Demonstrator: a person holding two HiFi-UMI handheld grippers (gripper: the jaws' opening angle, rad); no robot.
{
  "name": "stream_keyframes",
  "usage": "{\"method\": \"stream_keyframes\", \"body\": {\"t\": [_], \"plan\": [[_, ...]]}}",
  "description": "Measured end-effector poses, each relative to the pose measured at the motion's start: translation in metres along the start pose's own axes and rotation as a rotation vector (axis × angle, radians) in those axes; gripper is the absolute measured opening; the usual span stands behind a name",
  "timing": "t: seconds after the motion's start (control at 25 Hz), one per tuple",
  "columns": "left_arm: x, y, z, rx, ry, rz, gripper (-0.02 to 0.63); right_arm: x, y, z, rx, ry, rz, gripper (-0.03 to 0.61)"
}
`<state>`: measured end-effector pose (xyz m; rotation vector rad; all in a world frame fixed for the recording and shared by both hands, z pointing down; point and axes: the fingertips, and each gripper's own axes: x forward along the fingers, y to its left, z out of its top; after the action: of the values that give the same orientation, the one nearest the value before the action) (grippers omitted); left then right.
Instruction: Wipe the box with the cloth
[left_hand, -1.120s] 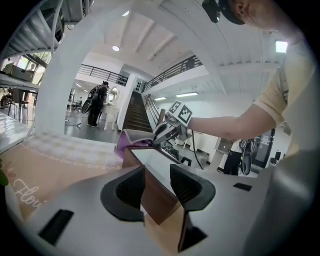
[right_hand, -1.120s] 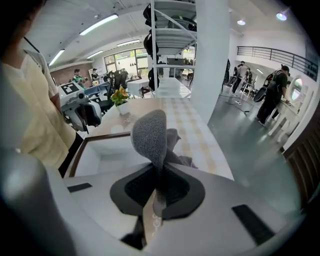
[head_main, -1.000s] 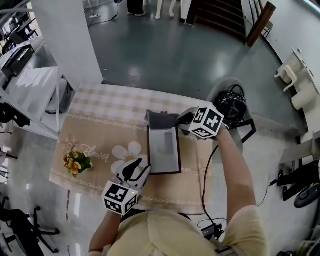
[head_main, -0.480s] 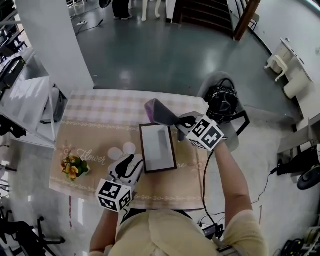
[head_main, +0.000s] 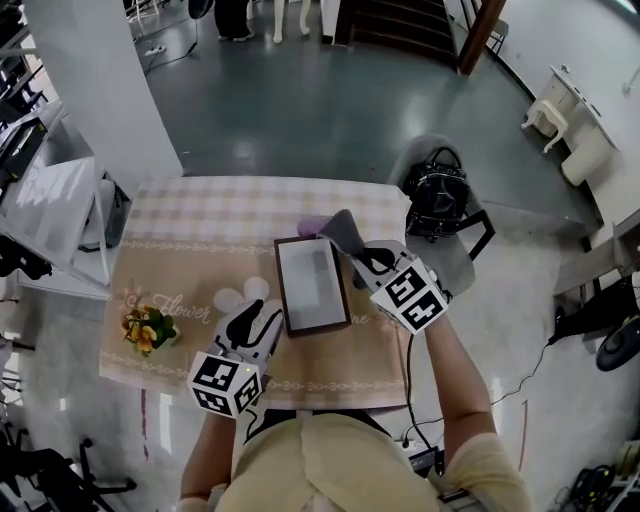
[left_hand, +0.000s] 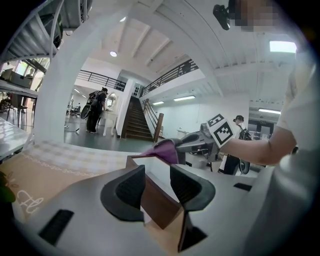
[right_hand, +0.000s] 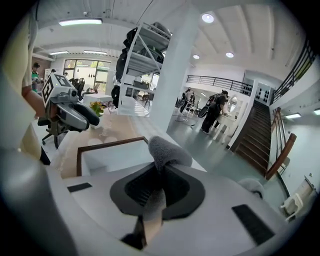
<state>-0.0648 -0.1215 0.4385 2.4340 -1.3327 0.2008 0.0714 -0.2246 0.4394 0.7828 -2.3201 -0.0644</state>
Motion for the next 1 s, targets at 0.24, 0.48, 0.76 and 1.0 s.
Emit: {"method": "stream_keyframes", "body": {"t": [0.24, 0.48, 0.76, 1.0], "plan": [[-0.003, -0.002, 0.002, 0.014, -0.003, -0.002, 0.16, -0.018, 0.02, 0.001, 0.03, -0.026, -0.023, 0.038], [-0.007, -0.005, 0.007, 0.009, -0.017, 0.0, 0.16, -0.04, 0.031, -0.001, 0.082, -0.049, -0.066, 0.037], [-0.013, -0.004, 0.019, 0.02, -0.044, 0.024, 0.155, -0.067, 0.039, 0.007, 0.158, -0.12, -0.117, 0.038], [-0.02, -0.008, 0.034, 0.019, -0.072, 0.03, 0.155, -0.091, 0.046, 0.018, 0.198, -0.165, -0.141, 0.038]]}}
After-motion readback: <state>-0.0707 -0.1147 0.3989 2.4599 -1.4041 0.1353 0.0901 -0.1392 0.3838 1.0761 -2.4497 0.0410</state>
